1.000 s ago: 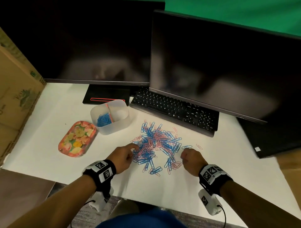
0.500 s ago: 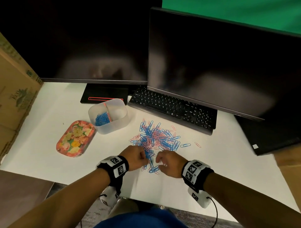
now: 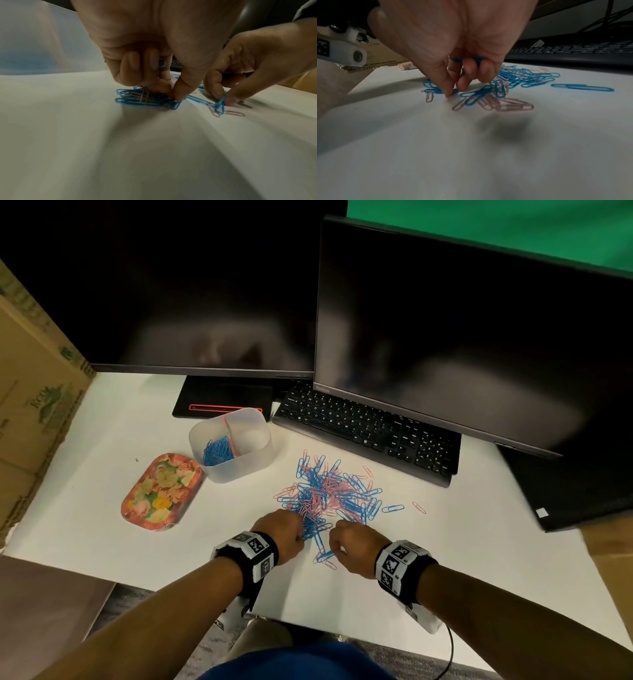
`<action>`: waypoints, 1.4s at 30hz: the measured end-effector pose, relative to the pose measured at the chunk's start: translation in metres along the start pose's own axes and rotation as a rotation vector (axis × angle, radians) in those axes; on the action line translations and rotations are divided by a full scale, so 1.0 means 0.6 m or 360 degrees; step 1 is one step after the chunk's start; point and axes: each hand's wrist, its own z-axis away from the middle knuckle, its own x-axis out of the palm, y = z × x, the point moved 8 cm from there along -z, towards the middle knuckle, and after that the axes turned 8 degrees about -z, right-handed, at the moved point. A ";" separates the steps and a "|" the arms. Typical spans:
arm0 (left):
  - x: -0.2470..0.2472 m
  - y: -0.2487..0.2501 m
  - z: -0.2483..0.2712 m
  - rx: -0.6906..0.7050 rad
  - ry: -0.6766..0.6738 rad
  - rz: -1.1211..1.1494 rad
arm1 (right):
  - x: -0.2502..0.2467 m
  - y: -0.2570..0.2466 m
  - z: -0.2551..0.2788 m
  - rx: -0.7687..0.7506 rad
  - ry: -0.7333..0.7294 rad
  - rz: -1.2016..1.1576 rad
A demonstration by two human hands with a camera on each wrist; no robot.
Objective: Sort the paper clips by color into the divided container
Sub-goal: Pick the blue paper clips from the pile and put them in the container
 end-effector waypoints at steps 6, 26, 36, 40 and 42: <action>0.004 -0.001 0.000 0.0023 0.0004 -0.0037 | 0.008 -0.013 -0.007 -0.0053 -0.0028 0.0010; -0.074 -0.080 0.026 -0.0105 0.0233 0.0804 | 0.004 0.016 -0.016 0.0181 -0.0114 0.0049; -0.093 -0.118 0.031 -0.0215 0.0336 0.0973 | -0.006 -0.008 -0.021 0.0074 -0.0148 0.0168; -0.101 -0.128 0.035 -0.0236 0.0366 0.1017 | -0.006 -0.004 -0.025 0.0150 -0.0194 0.0121; -0.111 -0.134 0.038 -0.0252 0.0391 0.1107 | -0.004 0.001 -0.028 0.0191 -0.0201 0.0115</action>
